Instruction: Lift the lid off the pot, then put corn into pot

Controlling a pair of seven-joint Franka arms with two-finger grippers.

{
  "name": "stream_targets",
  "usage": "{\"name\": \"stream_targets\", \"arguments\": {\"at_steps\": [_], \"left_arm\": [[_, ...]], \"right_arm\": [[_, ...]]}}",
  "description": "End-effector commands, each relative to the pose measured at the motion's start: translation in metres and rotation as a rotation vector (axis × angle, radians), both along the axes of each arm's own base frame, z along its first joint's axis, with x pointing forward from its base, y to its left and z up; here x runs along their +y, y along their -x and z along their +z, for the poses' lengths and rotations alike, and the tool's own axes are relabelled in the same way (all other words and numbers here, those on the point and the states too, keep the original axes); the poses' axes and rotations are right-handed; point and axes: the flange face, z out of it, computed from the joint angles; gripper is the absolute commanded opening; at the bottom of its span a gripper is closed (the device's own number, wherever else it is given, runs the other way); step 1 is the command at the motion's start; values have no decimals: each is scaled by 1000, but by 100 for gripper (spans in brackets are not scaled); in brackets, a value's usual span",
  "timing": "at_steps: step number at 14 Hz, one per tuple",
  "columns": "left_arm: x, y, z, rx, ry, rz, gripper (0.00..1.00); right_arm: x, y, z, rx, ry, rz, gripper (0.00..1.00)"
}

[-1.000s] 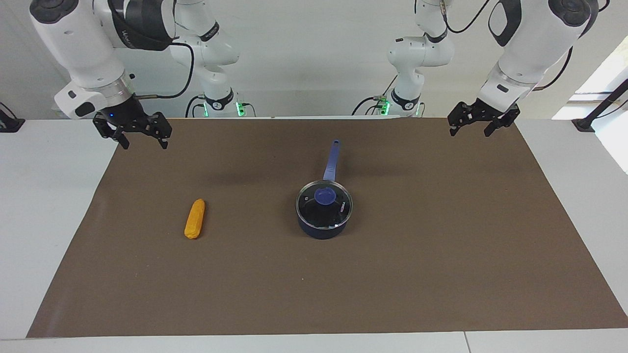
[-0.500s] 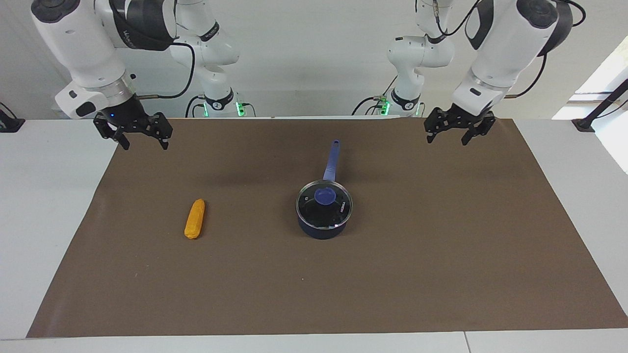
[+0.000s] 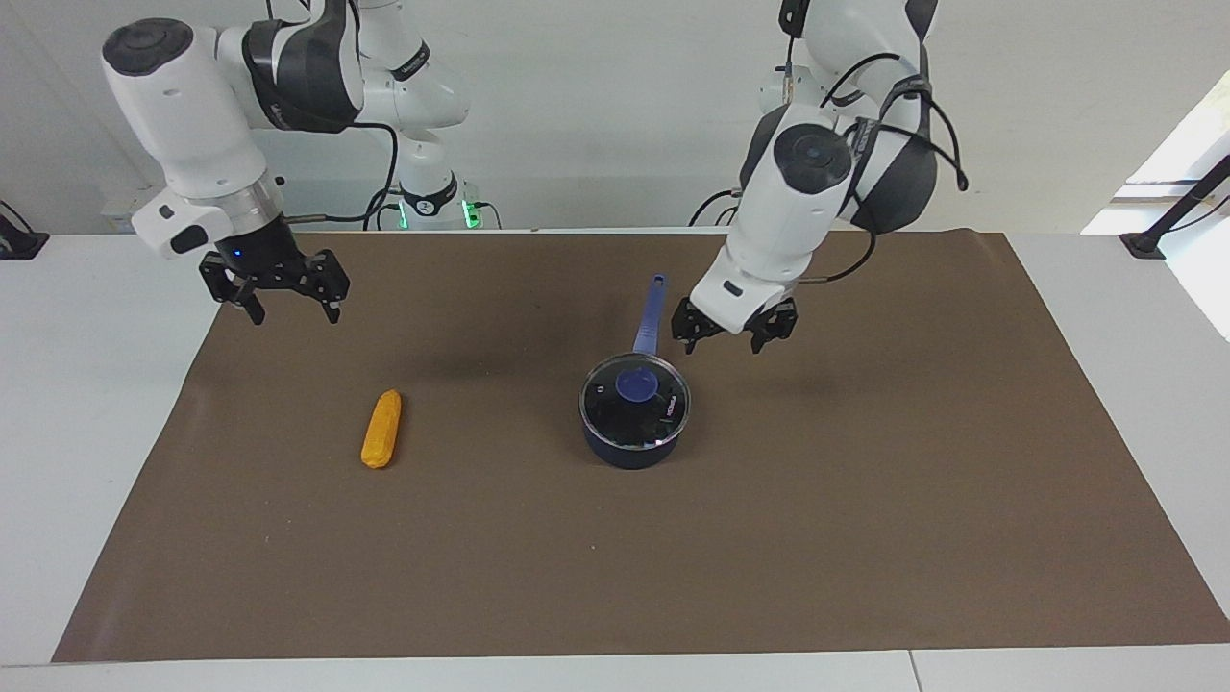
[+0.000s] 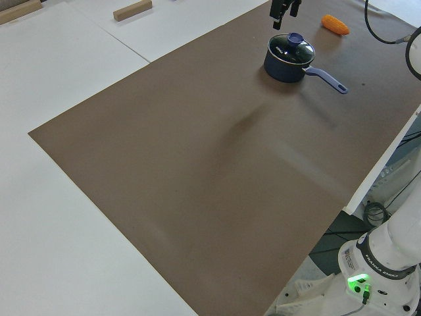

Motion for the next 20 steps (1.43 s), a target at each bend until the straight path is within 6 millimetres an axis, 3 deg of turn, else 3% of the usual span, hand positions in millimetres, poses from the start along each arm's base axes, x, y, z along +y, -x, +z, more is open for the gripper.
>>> {"name": "stream_targets", "arguments": {"at_steps": [1, 5, 8, 10, 16, 20], "left_arm": [[-34, -8, -18, -18, 2, 45, 100], [-56, -3, -30, -34, 14, 59, 100], [-78, 9, -41, -47, -7, 49, 100], [-79, 11, -51, -54, -21, 43, 100], [-77, 12, -68, -76, -32, 40, 100], [-81, 15, -76, -74, -38, 49, 100]], "right_arm": [[1, 3, -54, -4, -11, -24, 100], [11, -3, -149, -35, -20, -69, 100], [35, -8, -186, -60, -31, -84, 100], [31, -10, -205, -47, -30, -93, 100], [25, -9, -221, -18, -26, -97, 100], [29, -9, -234, -1, -26, -96, 91]]}}
